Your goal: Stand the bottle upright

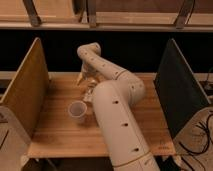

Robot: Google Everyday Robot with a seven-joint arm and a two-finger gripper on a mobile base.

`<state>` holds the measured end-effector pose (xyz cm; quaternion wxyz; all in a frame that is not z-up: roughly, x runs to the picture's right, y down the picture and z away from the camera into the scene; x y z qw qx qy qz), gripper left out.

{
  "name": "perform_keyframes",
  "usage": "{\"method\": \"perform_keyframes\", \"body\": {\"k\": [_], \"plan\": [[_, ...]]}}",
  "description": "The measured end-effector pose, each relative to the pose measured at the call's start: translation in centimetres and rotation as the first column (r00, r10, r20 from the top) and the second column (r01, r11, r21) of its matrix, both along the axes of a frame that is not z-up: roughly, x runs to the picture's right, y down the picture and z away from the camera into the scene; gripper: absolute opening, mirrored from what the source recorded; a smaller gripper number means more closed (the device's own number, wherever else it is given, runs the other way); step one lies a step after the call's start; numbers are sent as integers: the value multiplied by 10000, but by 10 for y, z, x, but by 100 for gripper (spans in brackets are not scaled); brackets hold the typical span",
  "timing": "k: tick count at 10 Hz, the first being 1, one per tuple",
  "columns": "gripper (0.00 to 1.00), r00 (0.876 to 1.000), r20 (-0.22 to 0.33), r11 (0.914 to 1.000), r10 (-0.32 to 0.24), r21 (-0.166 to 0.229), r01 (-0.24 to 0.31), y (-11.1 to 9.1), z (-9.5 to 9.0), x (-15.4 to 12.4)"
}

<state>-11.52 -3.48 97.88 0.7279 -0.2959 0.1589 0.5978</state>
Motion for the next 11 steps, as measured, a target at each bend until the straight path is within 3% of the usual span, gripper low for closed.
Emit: {"method": "perform_keyframes", "body": {"k": [2, 7, 11], "plan": [[80, 9999, -66, 9995, -145, -266, 143, 9, 10, -8], [80, 9974, -716, 9943, -67, -1064, -10, 34, 37, 9], [80, 9973, -729, 9940, 59, -1084, -138, 38, 52, 16]]}}
